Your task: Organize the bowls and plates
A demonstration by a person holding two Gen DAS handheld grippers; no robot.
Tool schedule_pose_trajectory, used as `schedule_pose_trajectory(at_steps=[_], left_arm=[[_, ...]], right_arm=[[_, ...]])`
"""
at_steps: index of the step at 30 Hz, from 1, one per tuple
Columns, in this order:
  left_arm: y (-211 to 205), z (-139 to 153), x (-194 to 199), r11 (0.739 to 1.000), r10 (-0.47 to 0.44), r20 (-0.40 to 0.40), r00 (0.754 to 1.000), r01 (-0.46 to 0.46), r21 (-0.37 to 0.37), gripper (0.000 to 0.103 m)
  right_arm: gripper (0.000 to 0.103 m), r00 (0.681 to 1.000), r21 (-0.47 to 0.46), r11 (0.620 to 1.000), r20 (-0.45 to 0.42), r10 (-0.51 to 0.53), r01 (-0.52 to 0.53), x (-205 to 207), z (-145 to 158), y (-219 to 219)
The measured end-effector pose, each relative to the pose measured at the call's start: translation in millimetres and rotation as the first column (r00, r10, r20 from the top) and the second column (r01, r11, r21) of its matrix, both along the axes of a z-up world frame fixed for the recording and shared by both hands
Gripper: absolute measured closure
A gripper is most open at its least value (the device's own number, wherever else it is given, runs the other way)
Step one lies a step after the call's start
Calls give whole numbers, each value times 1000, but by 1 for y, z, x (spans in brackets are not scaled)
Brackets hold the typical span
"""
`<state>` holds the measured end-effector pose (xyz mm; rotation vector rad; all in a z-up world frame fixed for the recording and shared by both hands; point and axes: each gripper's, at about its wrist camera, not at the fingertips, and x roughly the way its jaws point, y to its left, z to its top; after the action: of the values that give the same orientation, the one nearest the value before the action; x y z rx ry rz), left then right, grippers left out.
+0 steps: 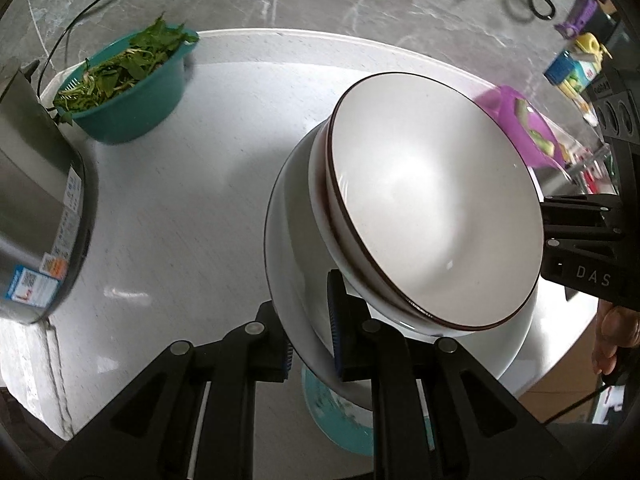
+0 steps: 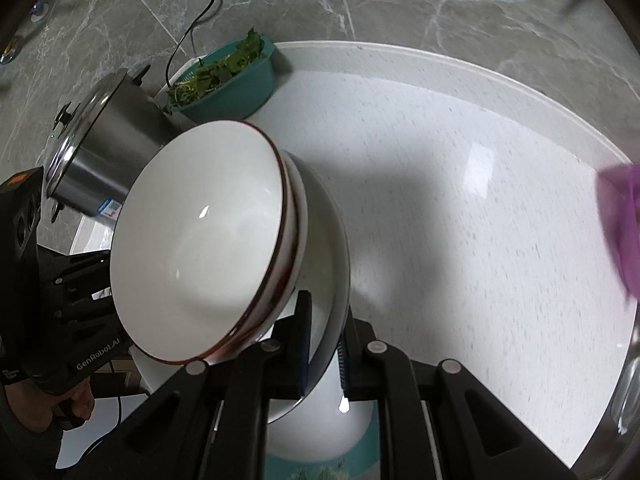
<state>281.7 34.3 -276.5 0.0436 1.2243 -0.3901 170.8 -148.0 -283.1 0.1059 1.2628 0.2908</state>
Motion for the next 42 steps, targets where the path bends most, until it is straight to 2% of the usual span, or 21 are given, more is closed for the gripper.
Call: schedule_pose_trajectory(at_steps=[9,17,42], left_arm=[[-12,-8,-44,1000,-27,-52,998,27,0,90],[-20,-26,-77,999,-33,-81,996,34,7,90],[-20,-82,-73,999,-47,-118,992,50,17,90]], right_arm=[[90,999,-8,1000,-50,-13,13,-37,-8,-7],[90,995,-7,999,-89,-36,36,-61,-24,-14],[90,988,-10,998,-141,-62,61,-70,-68,-13]])
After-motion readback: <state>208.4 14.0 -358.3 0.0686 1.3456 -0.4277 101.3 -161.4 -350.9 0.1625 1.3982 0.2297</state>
